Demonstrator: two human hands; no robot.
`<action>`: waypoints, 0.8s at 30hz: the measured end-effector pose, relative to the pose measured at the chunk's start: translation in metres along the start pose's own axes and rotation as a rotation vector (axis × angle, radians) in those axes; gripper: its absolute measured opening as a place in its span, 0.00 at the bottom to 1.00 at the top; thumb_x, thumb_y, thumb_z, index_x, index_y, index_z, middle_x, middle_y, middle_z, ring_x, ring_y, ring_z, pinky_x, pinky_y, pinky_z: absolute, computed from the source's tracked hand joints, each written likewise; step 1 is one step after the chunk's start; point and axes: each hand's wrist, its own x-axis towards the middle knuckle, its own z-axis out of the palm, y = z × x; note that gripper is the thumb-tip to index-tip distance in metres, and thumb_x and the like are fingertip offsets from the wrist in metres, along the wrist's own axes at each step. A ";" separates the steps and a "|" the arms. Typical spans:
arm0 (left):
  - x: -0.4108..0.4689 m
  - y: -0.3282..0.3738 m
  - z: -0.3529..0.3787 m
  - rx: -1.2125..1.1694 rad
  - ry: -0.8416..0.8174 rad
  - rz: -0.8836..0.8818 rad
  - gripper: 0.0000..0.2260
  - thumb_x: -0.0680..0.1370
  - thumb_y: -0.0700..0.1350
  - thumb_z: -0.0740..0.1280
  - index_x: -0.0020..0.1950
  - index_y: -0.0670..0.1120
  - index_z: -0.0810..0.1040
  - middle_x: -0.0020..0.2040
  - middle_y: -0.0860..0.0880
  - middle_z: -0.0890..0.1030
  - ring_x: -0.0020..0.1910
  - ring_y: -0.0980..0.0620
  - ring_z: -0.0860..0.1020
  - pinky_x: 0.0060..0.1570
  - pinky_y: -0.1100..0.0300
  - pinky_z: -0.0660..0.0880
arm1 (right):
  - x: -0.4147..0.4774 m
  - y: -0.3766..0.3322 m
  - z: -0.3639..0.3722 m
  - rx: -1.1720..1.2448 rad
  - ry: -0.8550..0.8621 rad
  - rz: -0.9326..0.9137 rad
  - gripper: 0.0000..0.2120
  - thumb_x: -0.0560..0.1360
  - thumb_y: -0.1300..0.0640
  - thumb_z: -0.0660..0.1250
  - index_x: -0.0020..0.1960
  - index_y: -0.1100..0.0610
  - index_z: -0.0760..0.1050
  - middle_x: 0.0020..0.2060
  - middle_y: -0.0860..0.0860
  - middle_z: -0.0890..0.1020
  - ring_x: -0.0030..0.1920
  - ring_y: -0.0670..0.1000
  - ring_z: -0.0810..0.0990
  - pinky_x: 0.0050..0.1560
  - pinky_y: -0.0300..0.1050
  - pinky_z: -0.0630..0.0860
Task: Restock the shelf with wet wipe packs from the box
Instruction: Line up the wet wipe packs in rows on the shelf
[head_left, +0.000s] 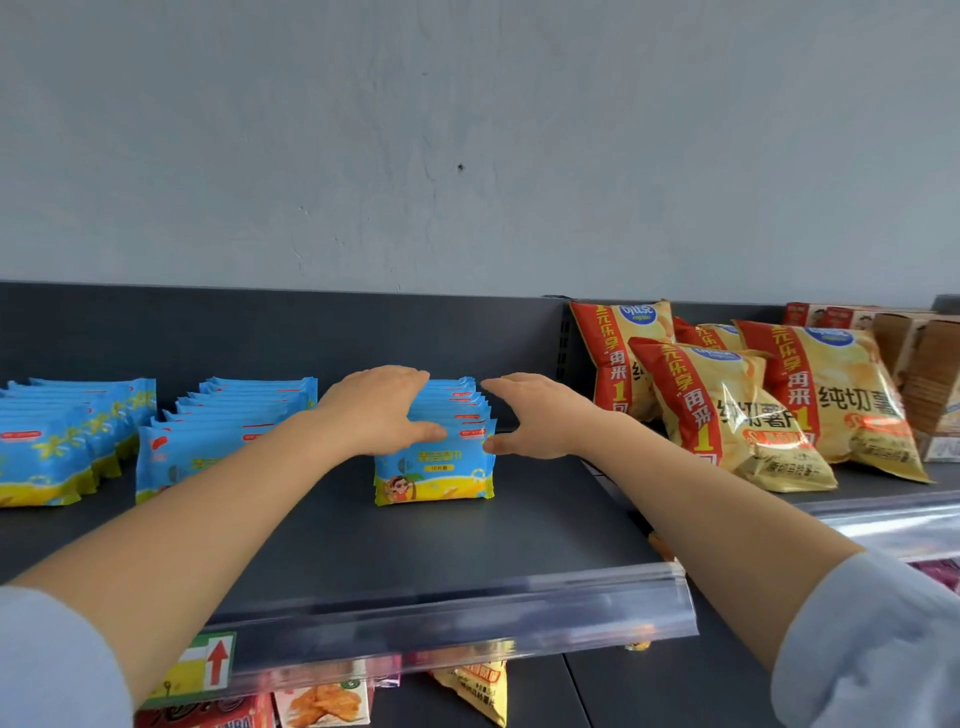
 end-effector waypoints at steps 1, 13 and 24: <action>-0.002 -0.001 -0.001 0.012 0.011 0.009 0.30 0.75 0.63 0.63 0.70 0.46 0.67 0.68 0.50 0.71 0.66 0.49 0.70 0.63 0.50 0.70 | -0.004 -0.002 -0.001 -0.009 0.005 0.014 0.39 0.74 0.44 0.69 0.77 0.52 0.54 0.74 0.51 0.64 0.73 0.54 0.62 0.70 0.54 0.66; -0.050 -0.024 -0.013 0.136 0.078 0.140 0.23 0.77 0.59 0.63 0.66 0.47 0.70 0.61 0.50 0.75 0.60 0.50 0.73 0.57 0.52 0.73 | -0.048 -0.048 -0.005 -0.128 0.056 0.184 0.34 0.74 0.43 0.67 0.75 0.52 0.59 0.72 0.52 0.67 0.72 0.54 0.63 0.68 0.54 0.68; -0.093 -0.018 -0.008 0.156 0.160 0.292 0.17 0.77 0.58 0.63 0.58 0.48 0.71 0.56 0.50 0.75 0.57 0.49 0.74 0.52 0.53 0.72 | -0.114 -0.076 0.002 -0.205 0.044 0.298 0.32 0.76 0.45 0.66 0.75 0.52 0.59 0.70 0.54 0.68 0.71 0.56 0.64 0.67 0.54 0.68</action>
